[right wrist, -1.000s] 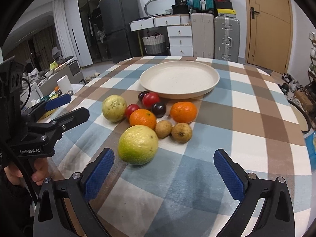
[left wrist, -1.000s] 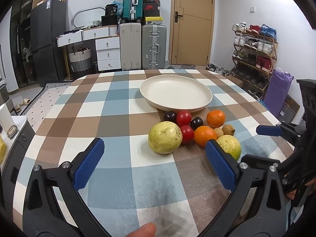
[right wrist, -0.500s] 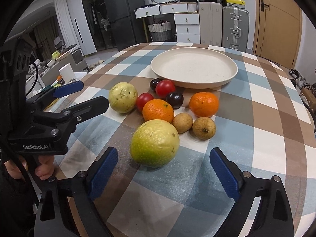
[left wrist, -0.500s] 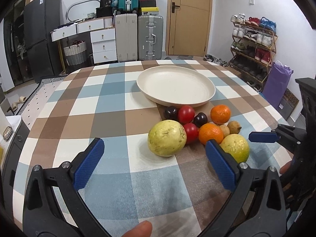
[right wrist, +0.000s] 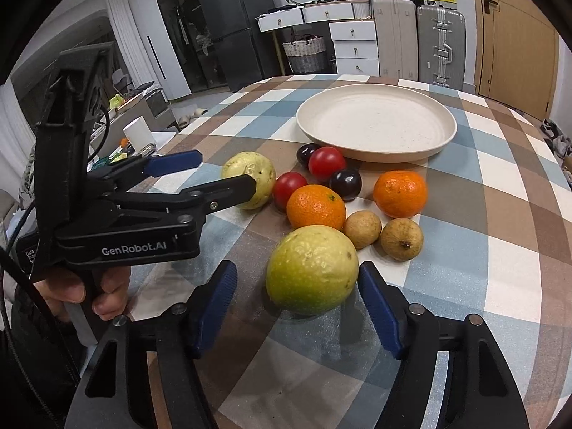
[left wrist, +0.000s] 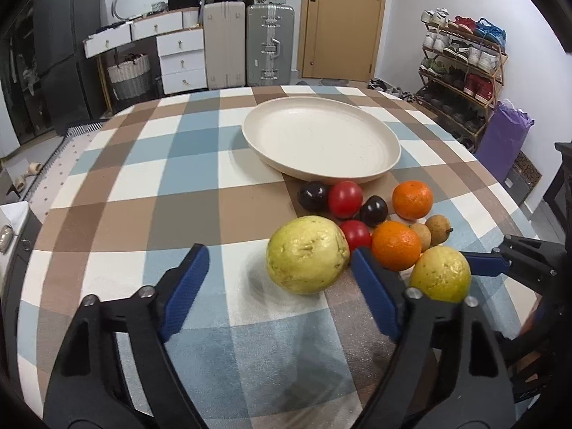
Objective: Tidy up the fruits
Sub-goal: 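Grasp the large green citrus with the left tool while the right tool grasps the smaller green citrus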
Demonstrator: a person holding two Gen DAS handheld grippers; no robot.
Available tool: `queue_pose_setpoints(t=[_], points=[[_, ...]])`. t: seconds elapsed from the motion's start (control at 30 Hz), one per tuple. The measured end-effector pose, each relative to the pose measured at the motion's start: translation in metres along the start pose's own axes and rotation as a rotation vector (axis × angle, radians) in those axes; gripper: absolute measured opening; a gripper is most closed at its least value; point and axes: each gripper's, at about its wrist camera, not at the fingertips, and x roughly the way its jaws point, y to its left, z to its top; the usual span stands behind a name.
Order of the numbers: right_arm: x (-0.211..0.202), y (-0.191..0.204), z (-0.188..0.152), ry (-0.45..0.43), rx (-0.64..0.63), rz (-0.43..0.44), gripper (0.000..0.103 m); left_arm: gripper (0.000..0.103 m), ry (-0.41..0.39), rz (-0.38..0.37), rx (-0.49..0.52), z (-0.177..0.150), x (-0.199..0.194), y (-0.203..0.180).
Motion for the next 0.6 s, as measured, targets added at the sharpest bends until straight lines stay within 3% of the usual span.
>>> queue_pose_setpoints(t=[0.2,0.3,0.43,0.6], points=[[-0.001,-0.003,0.000,-0.007,0.019,0.002,0.061,0.066,0.026,-0.069,0.001,0.000,0.007,-0.003],[0.000,-0.005,-0.001,-0.005,0.032,0.017,0.060,0.050,0.054,-0.091,0.005,0.000,0.013,-0.005],[0.000,-0.005,-0.002,-0.004,0.037,0.018,0.052,0.049,0.056,-0.106,-0.016,-0.001,0.013,-0.001],[-0.001,-0.009,-0.004,-0.003,0.060,0.040,0.052,0.049,0.043,-0.114,-0.034,-0.003,0.009,0.001]])
